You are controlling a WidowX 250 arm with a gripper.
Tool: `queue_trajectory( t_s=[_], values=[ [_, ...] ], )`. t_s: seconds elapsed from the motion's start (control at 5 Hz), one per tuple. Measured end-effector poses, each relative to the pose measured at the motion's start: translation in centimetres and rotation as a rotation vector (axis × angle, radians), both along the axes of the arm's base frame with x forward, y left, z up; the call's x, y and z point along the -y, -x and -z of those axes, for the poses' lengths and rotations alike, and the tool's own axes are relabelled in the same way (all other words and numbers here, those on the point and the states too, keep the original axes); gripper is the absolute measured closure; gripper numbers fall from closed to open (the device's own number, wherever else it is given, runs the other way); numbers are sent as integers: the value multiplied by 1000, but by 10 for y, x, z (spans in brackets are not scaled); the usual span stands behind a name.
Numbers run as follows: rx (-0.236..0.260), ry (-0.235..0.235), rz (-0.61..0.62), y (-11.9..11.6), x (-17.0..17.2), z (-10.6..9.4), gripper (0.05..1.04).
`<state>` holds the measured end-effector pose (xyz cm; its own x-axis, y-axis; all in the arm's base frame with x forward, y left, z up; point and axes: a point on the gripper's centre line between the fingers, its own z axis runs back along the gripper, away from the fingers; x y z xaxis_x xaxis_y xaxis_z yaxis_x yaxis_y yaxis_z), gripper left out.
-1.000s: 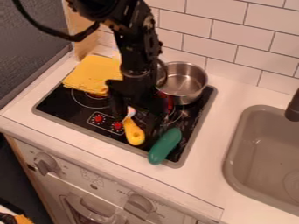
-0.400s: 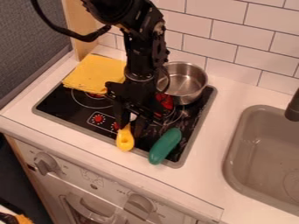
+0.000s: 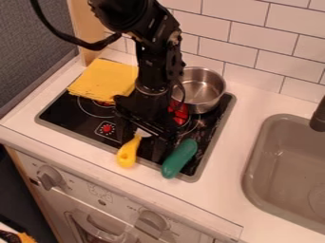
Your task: Moved the knife up to the Yellow towel
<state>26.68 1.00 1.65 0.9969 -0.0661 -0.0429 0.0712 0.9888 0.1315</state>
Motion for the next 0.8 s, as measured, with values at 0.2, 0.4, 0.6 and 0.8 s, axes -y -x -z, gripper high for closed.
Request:
queue_trajectory(
  t_s=[0.2,0.4,0.6,0.8],
  values=[
    [-9,-13,6,1,-2,0,77],
    [-7,-39,15,-2,-5,-4,82],
    [-23,-39,18,-1,-7,0,89],
    [-50,-37,6,2,-14,7,158]
  ],
)
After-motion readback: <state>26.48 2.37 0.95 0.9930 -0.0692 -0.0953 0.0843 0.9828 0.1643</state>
